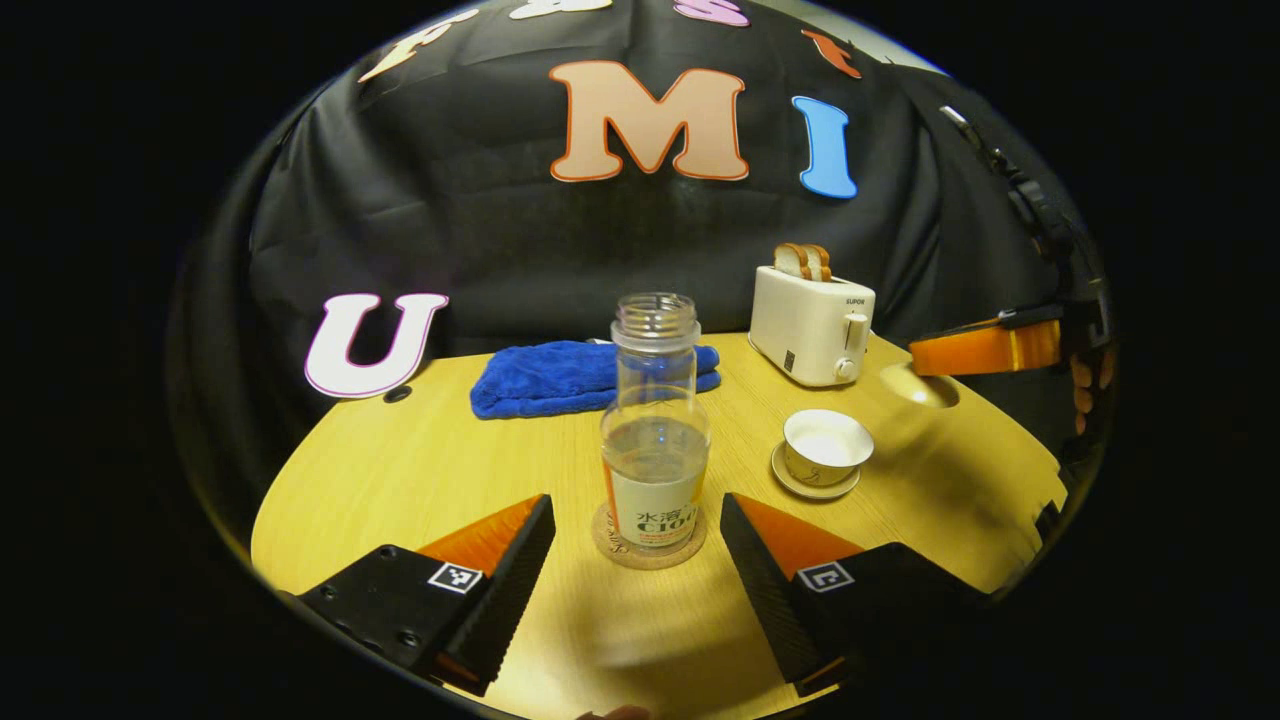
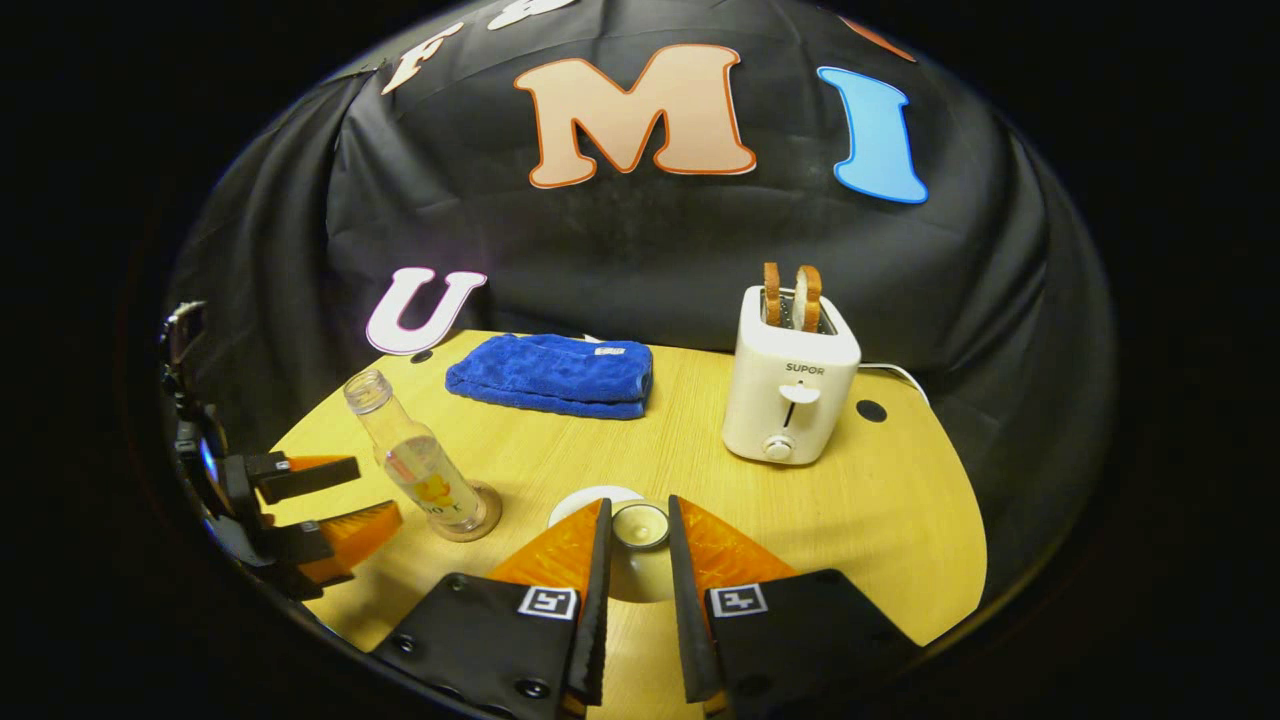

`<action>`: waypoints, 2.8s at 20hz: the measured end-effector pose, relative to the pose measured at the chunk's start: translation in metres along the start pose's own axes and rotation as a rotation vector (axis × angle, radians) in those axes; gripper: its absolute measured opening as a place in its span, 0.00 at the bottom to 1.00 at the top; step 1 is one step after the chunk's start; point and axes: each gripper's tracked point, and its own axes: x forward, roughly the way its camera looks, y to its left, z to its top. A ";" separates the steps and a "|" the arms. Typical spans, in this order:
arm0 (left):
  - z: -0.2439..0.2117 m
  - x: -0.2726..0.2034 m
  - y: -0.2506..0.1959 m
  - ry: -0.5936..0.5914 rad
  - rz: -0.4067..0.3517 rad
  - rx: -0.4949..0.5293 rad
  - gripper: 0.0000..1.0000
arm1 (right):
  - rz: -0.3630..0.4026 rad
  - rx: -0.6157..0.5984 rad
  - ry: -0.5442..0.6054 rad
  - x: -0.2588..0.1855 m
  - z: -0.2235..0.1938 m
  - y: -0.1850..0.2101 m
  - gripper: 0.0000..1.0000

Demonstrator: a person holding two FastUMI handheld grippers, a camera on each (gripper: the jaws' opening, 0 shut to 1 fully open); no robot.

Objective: Open the teacup lid with one hand, grasp the water bottle and pour water into the teacup with the other hand; after pouring, place the water bottle on the coaster and then close the teacup lid.

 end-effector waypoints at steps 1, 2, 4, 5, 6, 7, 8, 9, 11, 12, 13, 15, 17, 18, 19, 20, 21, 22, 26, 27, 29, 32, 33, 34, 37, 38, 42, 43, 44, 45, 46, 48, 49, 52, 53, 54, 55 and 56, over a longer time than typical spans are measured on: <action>0.001 -0.007 0.003 -0.001 0.006 -0.002 0.97 | 0.005 -0.005 -0.001 0.008 -0.001 0.002 0.34; 0.004 -0.013 0.007 -0.009 0.016 0.002 0.97 | 0.013 -0.004 -0.001 0.014 -0.002 0.005 0.31; 0.007 -0.023 0.015 -0.015 0.040 0.011 0.98 | 0.026 0.004 0.001 0.029 -0.006 0.012 0.32; 0.008 -0.027 0.019 -0.015 0.051 0.014 0.98 | 0.030 0.005 0.004 0.036 -0.010 0.015 0.32; 0.008 -0.031 0.024 -0.012 0.063 0.017 0.98 | 0.034 0.003 0.008 0.042 -0.011 0.018 0.34; 0.008 -0.035 0.027 -0.010 0.070 0.016 0.97 | 0.038 0.001 0.011 0.049 -0.015 0.020 0.34; 0.008 -0.039 0.032 -0.009 0.084 0.016 0.97 | 0.042 -0.002 0.018 0.055 -0.019 0.023 0.34; 0.010 -0.042 0.037 -0.014 0.098 0.017 0.97 | 0.045 -0.004 0.029 0.061 -0.026 0.025 0.34; 0.008 -0.045 0.045 -0.009 0.119 0.018 0.97 | 0.048 -0.006 0.051 0.068 -0.036 0.027 0.33; 0.009 -0.048 0.049 -0.009 0.127 0.017 0.97 | 0.047 -0.005 0.058 0.071 -0.040 0.028 0.33; 0.010 -0.050 0.051 -0.014 0.134 0.016 0.96 | 0.047 -0.005 0.058 0.073 -0.043 0.028 0.33; 0.009 -0.051 0.054 -0.009 0.142 0.020 0.97 | 0.047 -0.010 0.046 0.074 -0.043 0.029 0.33; 0.012 -0.053 0.055 -0.011 0.145 0.023 0.96 | 0.044 -0.027 0.032 0.075 -0.043 0.031 0.33; 0.014 -0.053 0.055 -0.017 0.144 0.021 0.96 | 0.041 -0.038 0.028 0.075 -0.042 0.032 0.33; 0.017 -0.053 0.054 -0.023 0.141 0.015 0.96 | 0.035 -0.045 0.026 0.074 -0.043 0.031 0.33; 0.021 -0.054 0.053 -0.032 0.138 0.010 0.96 | 0.031 -0.042 0.029 0.073 -0.042 0.030 0.37; 0.027 -0.054 0.052 -0.044 0.133 0.007 0.97 | 0.027 -0.034 0.029 0.069 -0.043 0.029 0.37; 0.033 -0.053 0.051 -0.059 0.130 0.007 0.96 | 0.029 -0.023 0.015 0.066 -0.038 0.029 0.40; 0.066 -0.052 0.046 -0.122 0.116 0.000 0.96 | 0.009 -0.002 -0.100 0.035 0.000 0.025 0.81; 0.076 -0.052 0.045 -0.143 0.114 -0.002 0.96 | 0.003 -0.004 -0.131 0.025 0.009 0.025 0.90; 0.099 -0.054 0.041 -0.187 0.111 -0.001 0.96 | -0.009 -0.022 -0.185 0.001 0.027 0.025 0.94; 0.131 -0.062 0.038 -0.241 0.119 0.017 0.96 | -0.029 -0.036 -0.286 -0.041 0.063 0.025 0.96; 0.142 -0.066 0.036 -0.266 0.120 0.022 0.97 | -0.042 -0.031 -0.323 -0.057 0.074 0.023 0.99; 0.153 -0.069 0.034 -0.293 0.123 0.029 0.96 | -0.053 -0.023 -0.356 -0.070 0.083 0.022 0.96; 0.174 -0.080 0.034 -0.351 0.150 0.057 0.99 | -0.111 -0.003 -0.431 -0.107 0.097 0.012 0.96; 0.177 -0.083 0.031 -0.364 0.147 0.051 0.96 | -0.125 0.006 -0.456 -0.118 0.100 0.011 0.94; 0.181 -0.092 0.032 -0.384 0.151 0.002 0.96 | -0.157 -0.026 -0.495 -0.134 0.098 0.006 0.93; 0.182 -0.095 0.032 -0.388 0.151 -0.007 0.96 | -0.153 -0.023 -0.495 -0.135 0.098 0.008 0.95; 0.182 -0.097 0.034 -0.392 0.154 -0.009 0.96 | -0.155 -0.016 -0.501 -0.136 0.100 0.009 0.96; 0.184 -0.099 0.036 -0.396 0.156 -0.007 0.96 | -0.154 -0.013 -0.512 -0.137 0.104 0.008 0.93; 0.185 -0.101 0.037 -0.400 0.156 -0.001 0.96 | -0.153 -0.014 -0.522 -0.138 0.106 0.009 0.93; 0.189 -0.104 0.040 -0.406 0.160 0.006 0.96 | -0.156 -0.017 -0.532 -0.137 0.111 0.008 0.93; 0.193 -0.107 0.042 -0.414 0.166 0.008 0.96 | -0.155 -0.013 -0.539 -0.138 0.113 0.009 0.93; 0.198 -0.110 0.046 -0.425 0.176 0.009 0.96 | -0.141 0.009 -0.546 -0.136 0.119 0.012 0.96; 0.197 -0.111 0.048 -0.424 0.179 0.009 0.96 | -0.138 0.007 -0.544 -0.134 0.118 0.011 0.96; 0.197 -0.111 0.049 -0.422 0.180 0.010 0.96 | -0.138 0.001 -0.542 -0.133 0.119 0.011 0.93; 0.197 -0.112 0.051 -0.422 0.182 0.010 0.96 | -0.136 -0.007 -0.540 -0.131 0.120 0.012 0.93; 0.198 -0.110 0.052 -0.423 0.183 0.011 0.96 | -0.134 -0.015 -0.541 -0.131 0.122 0.013 0.93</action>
